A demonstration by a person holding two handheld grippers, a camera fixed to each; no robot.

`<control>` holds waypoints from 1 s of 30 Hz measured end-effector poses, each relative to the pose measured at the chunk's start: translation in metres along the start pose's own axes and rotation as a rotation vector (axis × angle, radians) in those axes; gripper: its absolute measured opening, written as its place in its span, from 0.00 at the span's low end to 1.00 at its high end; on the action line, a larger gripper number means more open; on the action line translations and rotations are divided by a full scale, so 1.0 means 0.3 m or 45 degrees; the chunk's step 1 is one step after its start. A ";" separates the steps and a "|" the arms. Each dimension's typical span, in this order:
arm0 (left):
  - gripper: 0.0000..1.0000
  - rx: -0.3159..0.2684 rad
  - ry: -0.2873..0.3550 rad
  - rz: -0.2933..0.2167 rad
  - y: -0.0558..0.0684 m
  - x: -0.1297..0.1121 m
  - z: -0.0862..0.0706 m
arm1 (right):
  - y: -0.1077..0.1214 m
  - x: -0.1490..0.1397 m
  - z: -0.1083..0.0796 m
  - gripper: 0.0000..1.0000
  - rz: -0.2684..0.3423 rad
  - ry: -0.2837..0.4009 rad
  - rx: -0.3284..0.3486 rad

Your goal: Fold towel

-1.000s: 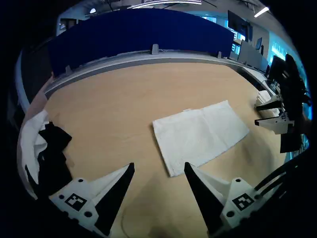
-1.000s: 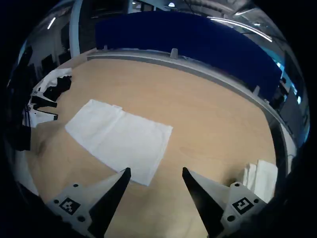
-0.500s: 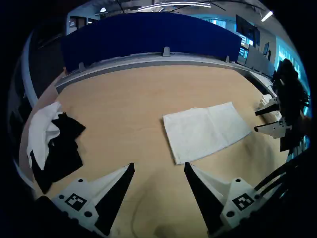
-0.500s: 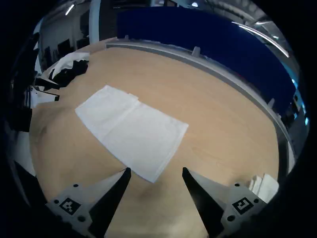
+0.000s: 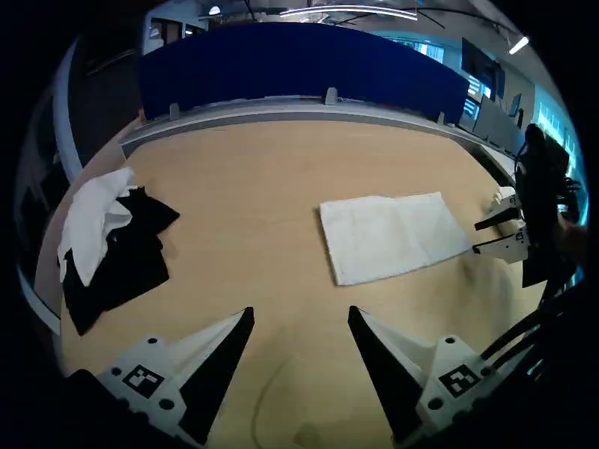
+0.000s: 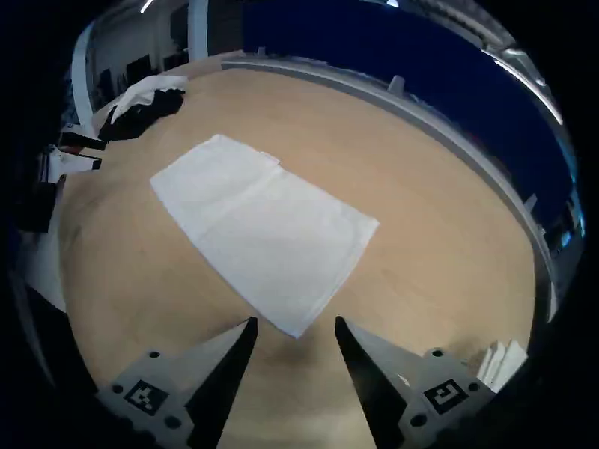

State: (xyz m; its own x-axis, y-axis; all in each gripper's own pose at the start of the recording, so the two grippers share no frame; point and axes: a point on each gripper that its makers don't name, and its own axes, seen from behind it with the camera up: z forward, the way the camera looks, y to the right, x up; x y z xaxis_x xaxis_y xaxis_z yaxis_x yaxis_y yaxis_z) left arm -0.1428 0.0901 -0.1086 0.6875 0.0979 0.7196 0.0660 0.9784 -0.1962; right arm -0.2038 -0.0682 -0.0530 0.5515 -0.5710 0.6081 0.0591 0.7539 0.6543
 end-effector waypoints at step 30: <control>0.93 0.033 -0.006 -0.064 -0.015 -0.069 -0.082 | -0.012 -0.067 0.050 0.11 0.012 -0.080 0.106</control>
State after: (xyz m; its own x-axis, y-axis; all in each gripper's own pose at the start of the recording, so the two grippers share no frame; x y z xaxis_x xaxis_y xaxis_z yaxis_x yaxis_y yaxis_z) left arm -0.1396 0.0791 -0.1390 0.6805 0.0497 0.7311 0.0815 0.9864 -0.1429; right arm -0.2277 -0.0642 -0.0609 0.4983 -0.5850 0.6399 -0.0165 0.7315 0.6816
